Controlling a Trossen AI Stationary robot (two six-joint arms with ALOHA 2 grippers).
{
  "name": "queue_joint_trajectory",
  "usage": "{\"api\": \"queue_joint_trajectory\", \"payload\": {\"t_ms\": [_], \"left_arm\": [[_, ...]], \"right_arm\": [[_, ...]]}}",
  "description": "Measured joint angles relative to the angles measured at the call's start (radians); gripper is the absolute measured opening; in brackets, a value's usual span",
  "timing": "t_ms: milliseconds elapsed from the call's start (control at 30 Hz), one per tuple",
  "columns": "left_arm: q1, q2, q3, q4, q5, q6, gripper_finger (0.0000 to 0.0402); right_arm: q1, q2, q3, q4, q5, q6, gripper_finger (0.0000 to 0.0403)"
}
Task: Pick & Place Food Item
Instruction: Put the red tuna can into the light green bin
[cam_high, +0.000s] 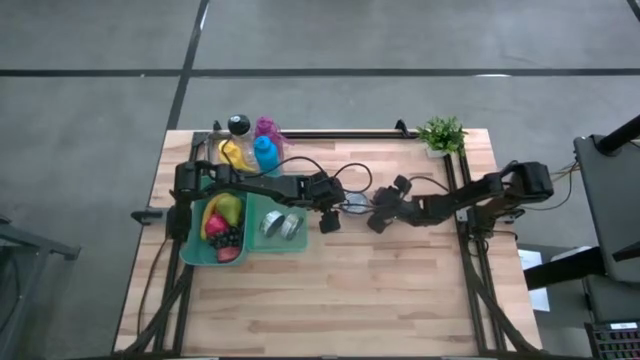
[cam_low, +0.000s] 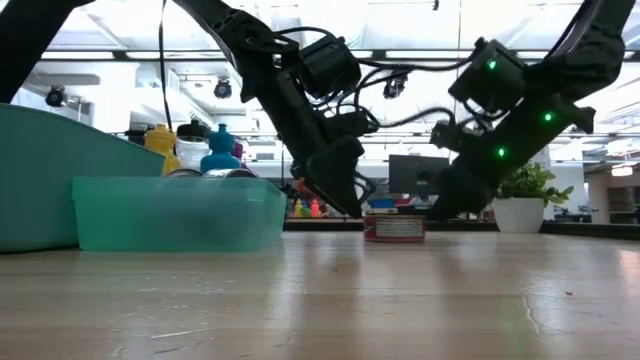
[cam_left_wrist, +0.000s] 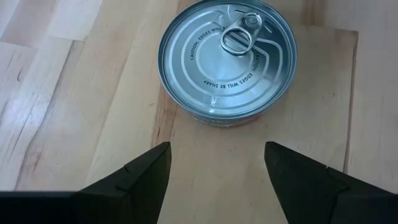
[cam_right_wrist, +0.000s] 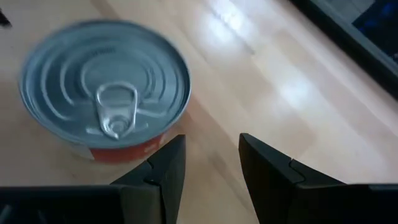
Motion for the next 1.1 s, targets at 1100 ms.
{"api": "queue_joint_trajectory", "payload": {"t_ms": [1100], "left_arm": [[0.000, 0.001, 0.000, 0.005, 0.000, -0.001, 0.0264]], "right_arm": [[0.000, 0.061, 0.005, 0.129, -0.047, -0.002, 0.0147]]}}
